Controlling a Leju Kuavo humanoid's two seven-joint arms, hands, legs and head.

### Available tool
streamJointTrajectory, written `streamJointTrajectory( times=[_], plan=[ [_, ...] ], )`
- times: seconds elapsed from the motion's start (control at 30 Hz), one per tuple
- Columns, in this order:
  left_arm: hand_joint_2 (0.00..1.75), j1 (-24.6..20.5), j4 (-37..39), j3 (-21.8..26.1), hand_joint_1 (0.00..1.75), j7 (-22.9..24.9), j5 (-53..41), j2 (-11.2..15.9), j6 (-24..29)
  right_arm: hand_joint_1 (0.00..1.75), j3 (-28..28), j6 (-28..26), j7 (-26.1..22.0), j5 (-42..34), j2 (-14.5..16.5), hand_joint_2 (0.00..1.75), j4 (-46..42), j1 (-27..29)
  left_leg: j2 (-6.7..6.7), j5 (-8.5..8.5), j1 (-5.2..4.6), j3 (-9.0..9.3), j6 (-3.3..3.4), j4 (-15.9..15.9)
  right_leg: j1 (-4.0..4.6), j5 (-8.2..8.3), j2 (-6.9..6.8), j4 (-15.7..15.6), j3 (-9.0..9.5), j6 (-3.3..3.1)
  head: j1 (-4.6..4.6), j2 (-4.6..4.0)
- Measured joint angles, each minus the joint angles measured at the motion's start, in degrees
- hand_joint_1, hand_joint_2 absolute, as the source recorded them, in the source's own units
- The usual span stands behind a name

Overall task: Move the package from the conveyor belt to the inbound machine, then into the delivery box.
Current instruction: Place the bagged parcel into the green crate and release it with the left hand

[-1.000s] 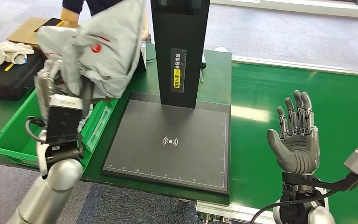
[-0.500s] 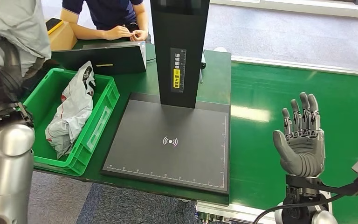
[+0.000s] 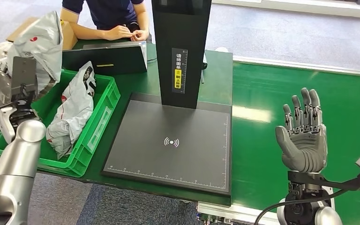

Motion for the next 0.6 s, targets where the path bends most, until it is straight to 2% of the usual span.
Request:
streamJointTrajectory(
  times=[0.33,0.4,0.47,0.5,0.53,0.6],
  plan=[
    [1.75,-1.3,12.9,-3.9,1.75,4.3,-7.6,-4.5,-0.4,0.0,1.0,0.0,0.0,-0.2,-0.1,1.75,1.0,-1.4,0.0,0.0,0.0,-0.01,0.0,0.0,0.0,0.01,0.0,0.0,0.0,0.01,0.0,-0.01],
    [1.75,-1.6,14.4,-4.5,1.27,4.7,-8.3,-5.4,-0.8,0.0,1.1,0.0,0.0,-0.1,-0.1,1.75,1.2,-1.5,0.0,0.0,0.0,-0.02,0.0,0.0,0.0,0.01,0.0,0.0,0.0,0.01,0.01,0.0],
    [1.75,-1.7,15.5,-4.9,0.4,5.0,-8.7,-6.0,-1.4,0.0,1.1,0.0,0.0,-0.1,-0.3,1.75,1.4,-1.5,0.0,0.0,-0.01,-0.02,0.0,0.0,0.0,0.01,0.0,0.0,0.0,0.01,0.0,-0.01],
    [1.75,-1.8,15.9,-5.1,0.2,5.1,-8.7,-6.3,-1.7,0.0,1.2,0.0,0.0,-0.1,-0.3,1.75,1.4,-1.5,0.0,0.0,-0.01,-0.02,0.0,0.0,0.0,0.01,0.0,0.0,0.0,0.01,0.0,-0.01],
    [1.31,-1.8,16.2,-5.2,0.0,5.0,-8.7,-6.5,-1.9,0.0,1.2,0.0,0.0,0.0,-0.4,1.75,1.6,-1.5,0.0,0.0,-0.01,-0.02,0.0,0.0,0.0,0.01,-0.01,0.0,-0.01,0.01,0.0,-0.02],
    [0.44,-1.8,16.6,-5.4,0.0,4.5,-8.5,-6.9,-2.3,0.0,1.2,0.1,0.0,0.0,-0.4,1.75,1.7,-1.6,-0.01,0.0,-0.01,-0.02,0.0,0.0,0.0,0.01,-0.01,0.0,-0.01,0.01,0.0,-0.01]
  ],
)
